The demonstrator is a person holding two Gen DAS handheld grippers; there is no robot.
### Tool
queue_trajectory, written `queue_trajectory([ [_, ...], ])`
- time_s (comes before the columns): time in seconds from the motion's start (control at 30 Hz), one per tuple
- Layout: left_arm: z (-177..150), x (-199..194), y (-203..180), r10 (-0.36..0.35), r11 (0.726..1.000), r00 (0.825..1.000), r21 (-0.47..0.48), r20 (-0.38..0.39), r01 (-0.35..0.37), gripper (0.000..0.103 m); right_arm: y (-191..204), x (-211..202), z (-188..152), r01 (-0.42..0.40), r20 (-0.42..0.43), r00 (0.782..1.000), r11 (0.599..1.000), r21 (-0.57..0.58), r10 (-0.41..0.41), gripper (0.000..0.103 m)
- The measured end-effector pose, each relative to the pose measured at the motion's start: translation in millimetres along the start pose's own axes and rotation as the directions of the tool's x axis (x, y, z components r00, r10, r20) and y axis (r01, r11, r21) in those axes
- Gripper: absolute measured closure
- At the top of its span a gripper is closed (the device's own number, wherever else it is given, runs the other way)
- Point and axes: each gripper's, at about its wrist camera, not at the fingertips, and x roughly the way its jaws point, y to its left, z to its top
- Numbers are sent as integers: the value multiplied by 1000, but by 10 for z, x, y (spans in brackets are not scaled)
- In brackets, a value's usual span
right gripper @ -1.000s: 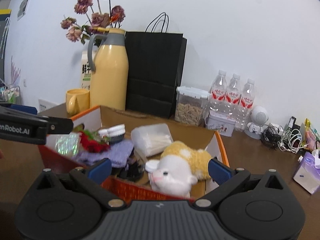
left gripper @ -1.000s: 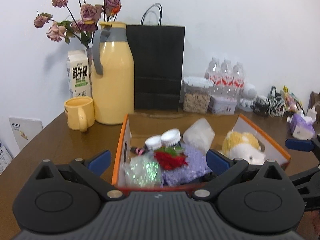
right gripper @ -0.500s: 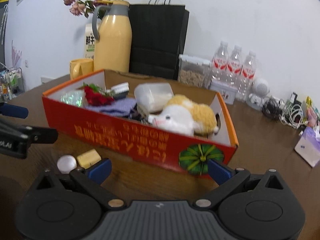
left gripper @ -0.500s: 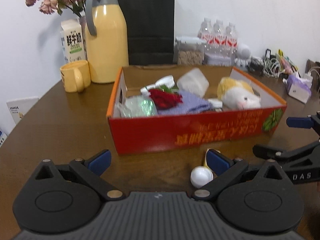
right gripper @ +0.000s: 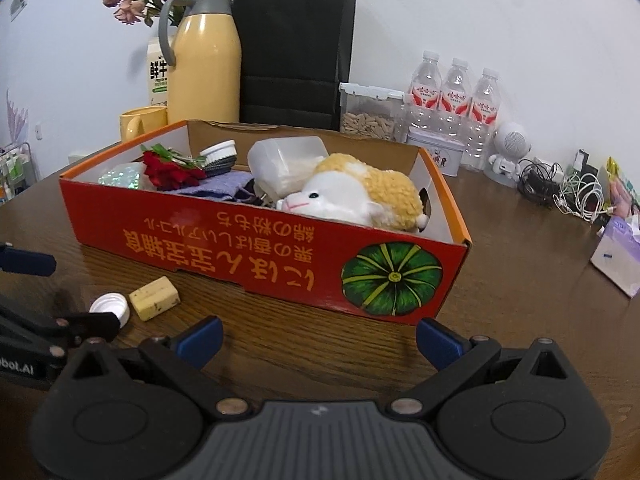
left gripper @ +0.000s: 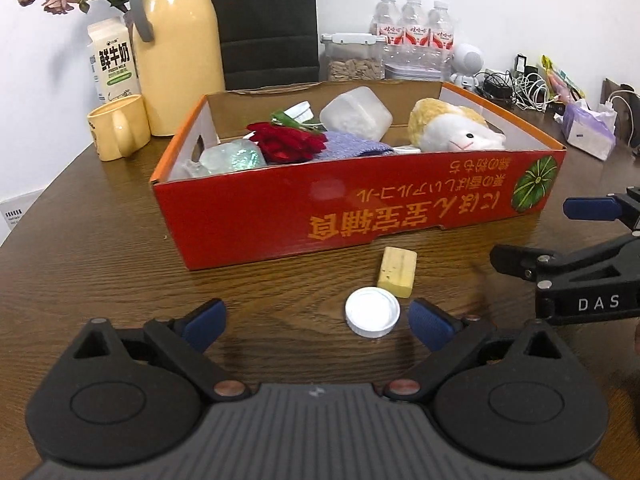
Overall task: Organize objects
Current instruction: 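Grasp the last white cap with the left tool while the right tool grasps the yellow block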
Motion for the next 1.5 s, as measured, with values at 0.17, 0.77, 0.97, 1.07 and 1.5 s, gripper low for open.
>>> queue_trajectory([
  [0.17,-9,28,-27,-27,1000,1000,0,3,27,28,-36,20,-17,1,1,1000,1000,23,-1,0],
  [0.77,-44,-54,-80,-111,994,991,21,73,110,74,-21,44,-29,12,-1,1000,1000,21,-11,0],
  [0.97,-14,-84,55,-92,995,991,-21,94,94,74,-21,44,-30,12,-1,1000,1000,20,-12,0],
  [1.07,-12,-100,158,-67,997,992,-40,105,72,74,-19,49,-31,10,2,1000,1000,18,-10,0],
  [1.5,-34,-148,605,32,995,990,-103,141,-18,74,115,10,-32,5,47,999,1000,-15,-4,0],
])
